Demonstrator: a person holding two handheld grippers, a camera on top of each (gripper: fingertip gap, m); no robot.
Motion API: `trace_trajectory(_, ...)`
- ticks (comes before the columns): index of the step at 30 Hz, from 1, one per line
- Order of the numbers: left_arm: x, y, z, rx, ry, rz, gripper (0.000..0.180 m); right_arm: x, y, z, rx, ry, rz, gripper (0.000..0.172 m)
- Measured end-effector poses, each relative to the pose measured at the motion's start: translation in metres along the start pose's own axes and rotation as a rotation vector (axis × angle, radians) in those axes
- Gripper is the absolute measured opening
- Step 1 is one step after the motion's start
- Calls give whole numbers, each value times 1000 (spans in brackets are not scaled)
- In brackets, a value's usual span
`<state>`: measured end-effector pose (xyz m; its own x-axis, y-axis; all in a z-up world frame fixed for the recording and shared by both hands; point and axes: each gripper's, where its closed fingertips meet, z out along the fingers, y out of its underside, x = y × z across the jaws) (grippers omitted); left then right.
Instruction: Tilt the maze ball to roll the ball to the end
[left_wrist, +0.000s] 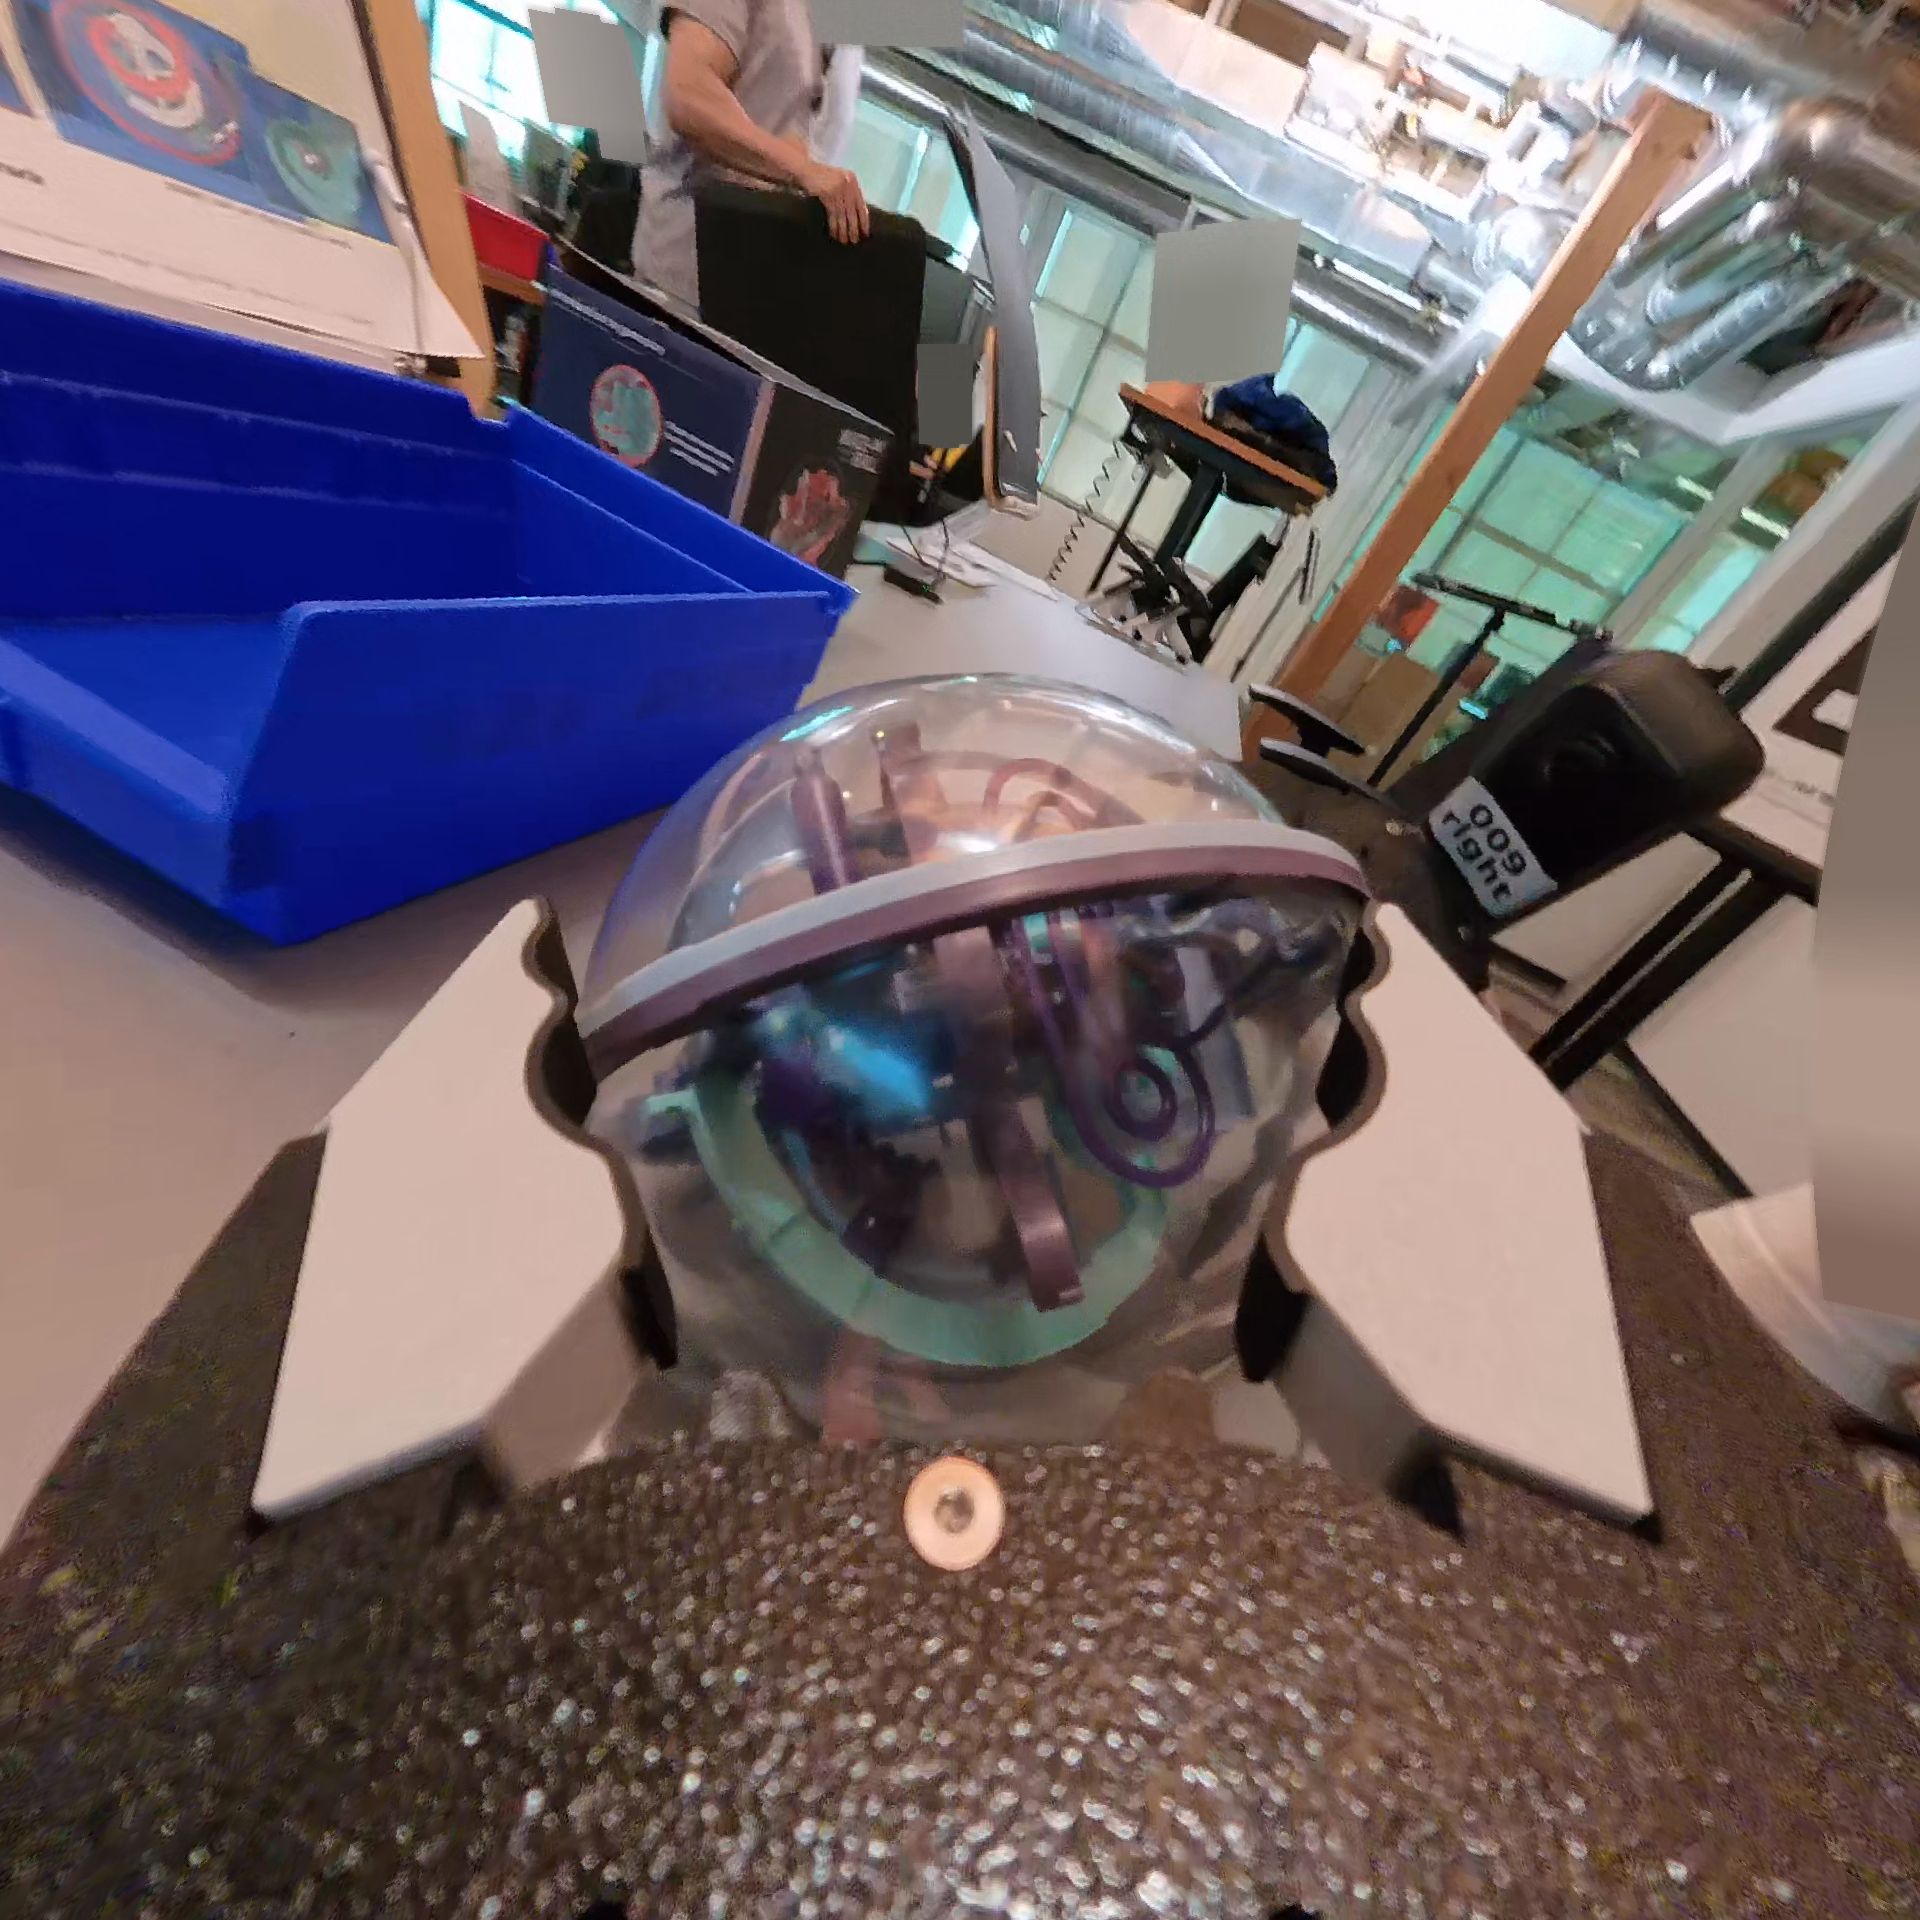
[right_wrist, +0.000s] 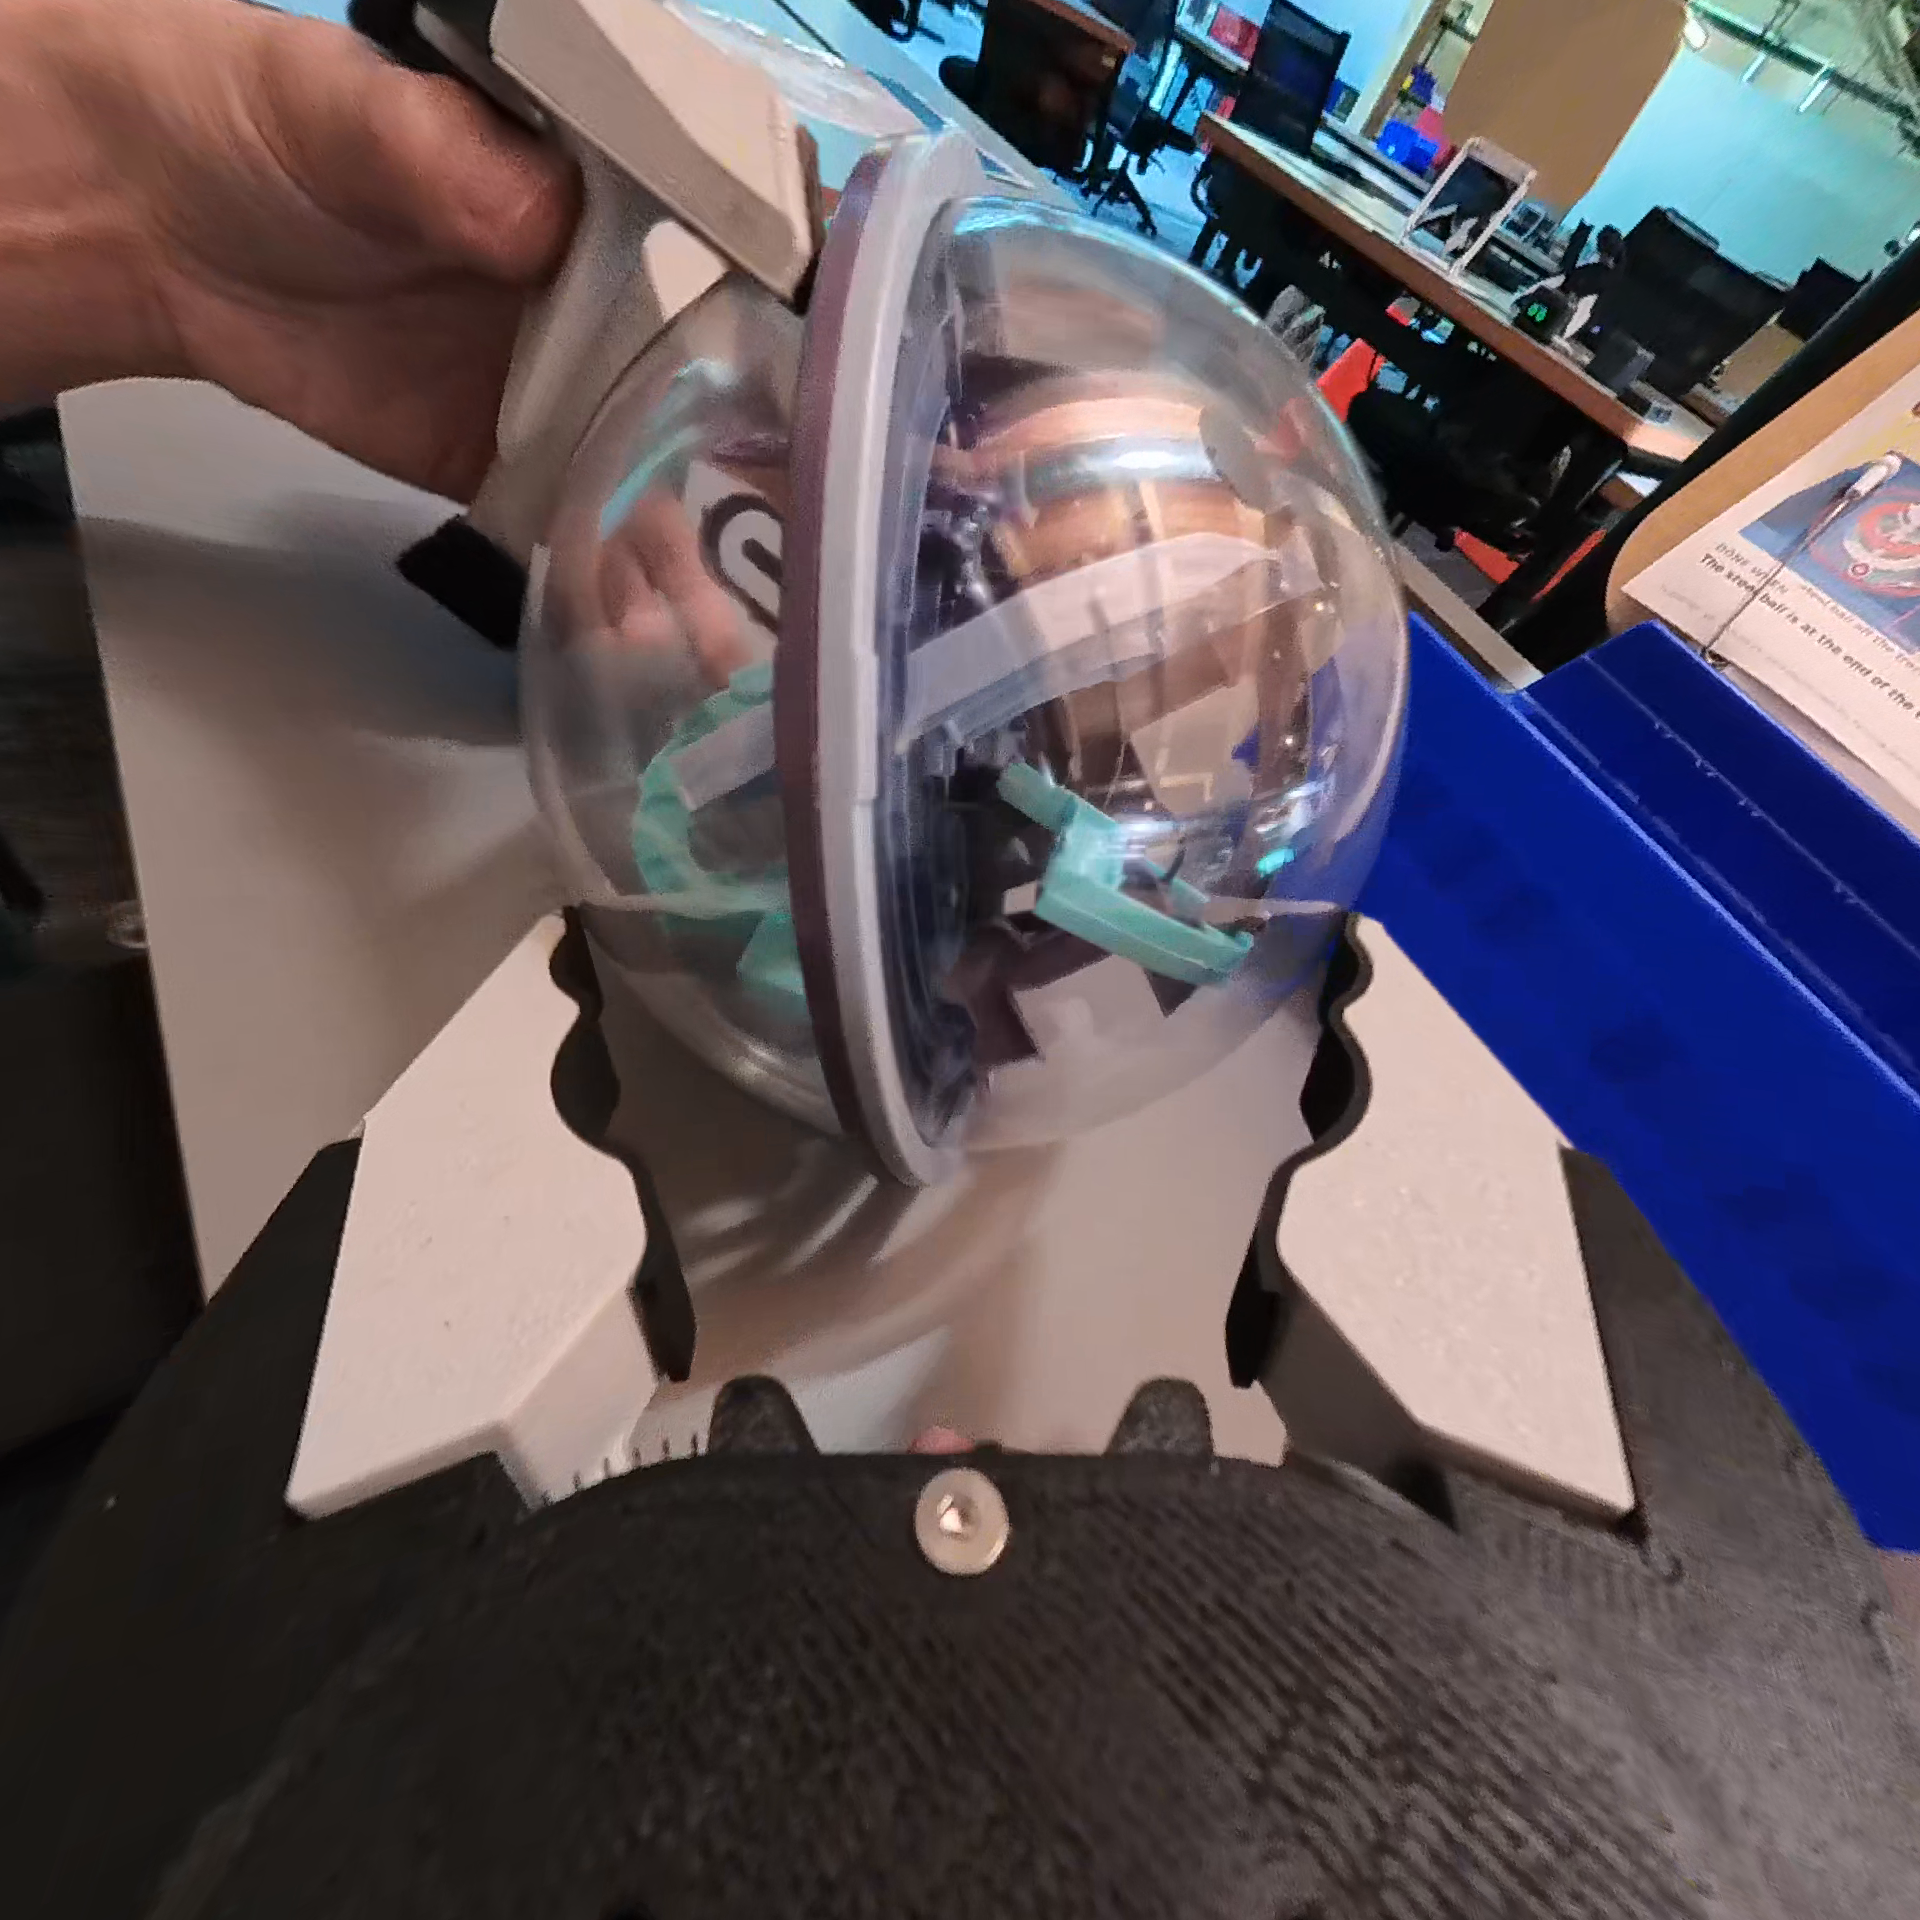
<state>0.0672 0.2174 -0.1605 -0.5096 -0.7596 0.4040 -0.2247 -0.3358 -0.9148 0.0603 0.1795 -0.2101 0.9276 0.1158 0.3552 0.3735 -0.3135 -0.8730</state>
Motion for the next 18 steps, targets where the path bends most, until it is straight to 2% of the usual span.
trace_trajectory(7, 15, 1, -1, -21, 62, 131, 141, -11, 2, -13, -23, -44, 1, 126)
trace_trajectory(14, 27, -2, -3, -19, 65, 308, 138, -19, 10, -13, -81, -55, -38, 124)
trace_trajectory(18, 29, -1, -5, -37, 55, 381, 138, -20, 10, -11, -63, -61, -29, 123)
